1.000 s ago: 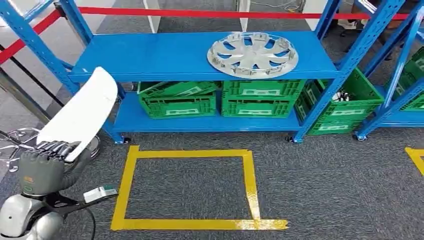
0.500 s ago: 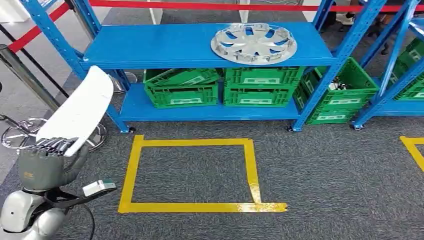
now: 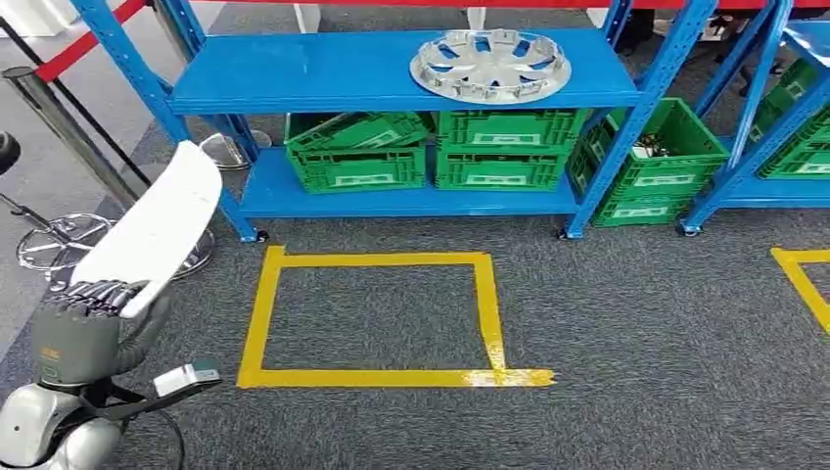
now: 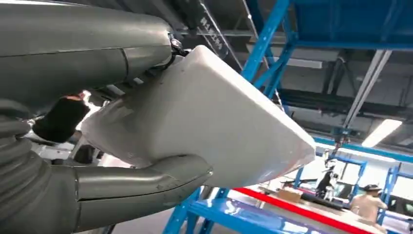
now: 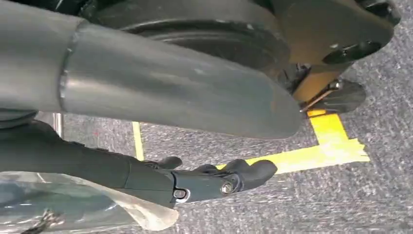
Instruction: Take the parts from the cabinet and place them on the table.
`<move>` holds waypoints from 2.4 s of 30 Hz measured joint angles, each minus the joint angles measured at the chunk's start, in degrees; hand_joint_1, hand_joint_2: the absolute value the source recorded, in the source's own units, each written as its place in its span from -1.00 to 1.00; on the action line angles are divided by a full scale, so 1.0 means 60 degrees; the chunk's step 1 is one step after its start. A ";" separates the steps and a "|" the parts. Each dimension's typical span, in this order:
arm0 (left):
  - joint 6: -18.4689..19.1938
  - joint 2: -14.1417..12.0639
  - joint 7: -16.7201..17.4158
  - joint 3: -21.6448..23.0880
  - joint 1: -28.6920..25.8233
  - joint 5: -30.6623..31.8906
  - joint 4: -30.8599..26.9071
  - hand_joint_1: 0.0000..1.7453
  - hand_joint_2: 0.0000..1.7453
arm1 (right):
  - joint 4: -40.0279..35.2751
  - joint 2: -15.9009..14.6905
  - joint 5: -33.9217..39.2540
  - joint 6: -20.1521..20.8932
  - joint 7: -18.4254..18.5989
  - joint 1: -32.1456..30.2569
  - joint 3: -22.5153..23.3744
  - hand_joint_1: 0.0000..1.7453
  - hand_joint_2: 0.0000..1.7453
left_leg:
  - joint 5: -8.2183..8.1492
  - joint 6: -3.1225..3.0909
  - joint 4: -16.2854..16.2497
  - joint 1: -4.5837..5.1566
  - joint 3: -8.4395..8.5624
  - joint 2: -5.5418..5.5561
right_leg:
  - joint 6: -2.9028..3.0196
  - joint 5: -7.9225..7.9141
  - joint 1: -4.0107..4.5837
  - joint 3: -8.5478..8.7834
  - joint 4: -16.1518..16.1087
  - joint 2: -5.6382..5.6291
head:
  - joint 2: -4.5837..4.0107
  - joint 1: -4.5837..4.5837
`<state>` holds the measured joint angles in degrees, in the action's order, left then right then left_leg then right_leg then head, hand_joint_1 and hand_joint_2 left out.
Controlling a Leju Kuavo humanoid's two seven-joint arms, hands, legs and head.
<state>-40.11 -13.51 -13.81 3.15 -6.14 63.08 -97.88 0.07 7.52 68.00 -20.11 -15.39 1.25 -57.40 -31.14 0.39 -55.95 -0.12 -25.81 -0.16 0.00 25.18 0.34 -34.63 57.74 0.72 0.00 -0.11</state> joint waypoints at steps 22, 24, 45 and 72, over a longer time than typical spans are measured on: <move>0.0000 -0.0018 -0.0131 0.0004 -0.0087 -0.0109 0.0000 1.00 1.00 | 0.0029 -0.0015 -0.0055 0.0084 -0.0036 0.0078 -0.0004 -1.00 -1.00 | -0.0427 0.0247 -0.2449 -0.0067 -0.2347 -0.0040 | 0.0245 0.0595 -0.0047 0.1130 -0.0526 -0.0030 | 0.0000 0.0004; 0.0000 -0.0022 -0.0127 0.0007 -0.0089 -0.0109 0.0000 1.00 1.00 | 0.0029 -0.0015 -0.0055 0.0091 -0.0040 0.0074 -0.0004 -1.00 -1.00 | -0.0355 0.0283 -0.3145 -0.0080 -0.2278 -0.0037 | 0.0234 0.0429 -0.0052 0.0751 -0.0365 -0.0021 | 0.0000 -0.0007; 0.0004 -0.0208 0.0088 0.0120 0.0074 -0.0222 0.0011 1.00 1.00 | 0.0036 0.0000 0.0026 0.0168 -0.0215 0.0123 -0.0011 -1.00 -1.00 | 0.0762 -0.0185 -0.0181 0.0096 -0.1016 -0.0069 | 0.0096 0.0629 0.0040 0.0758 -0.0178 -0.0086 | 0.0000 0.0066; -0.0004 -0.0444 -0.0022 0.0015 -0.0188 -0.0339 -0.0018 1.00 1.00 | 0.0047 0.0040 0.0251 0.0193 -0.0597 0.0097 -0.0004 -1.00 -1.00 | 0.0573 -0.0120 -0.0237 0.0019 -0.0874 0.0013 | -0.0076 0.0071 -0.0067 0.0144 -0.0104 -0.0121 | 0.0000 0.0117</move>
<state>-40.13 -16.17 -13.94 3.23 -7.27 61.05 -97.98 0.35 7.76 69.50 -18.95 -18.97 1.83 -57.42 -27.70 -0.33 -57.37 -0.01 -31.06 -0.08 -0.46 25.61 -0.06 -33.76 57.12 0.00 0.00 0.59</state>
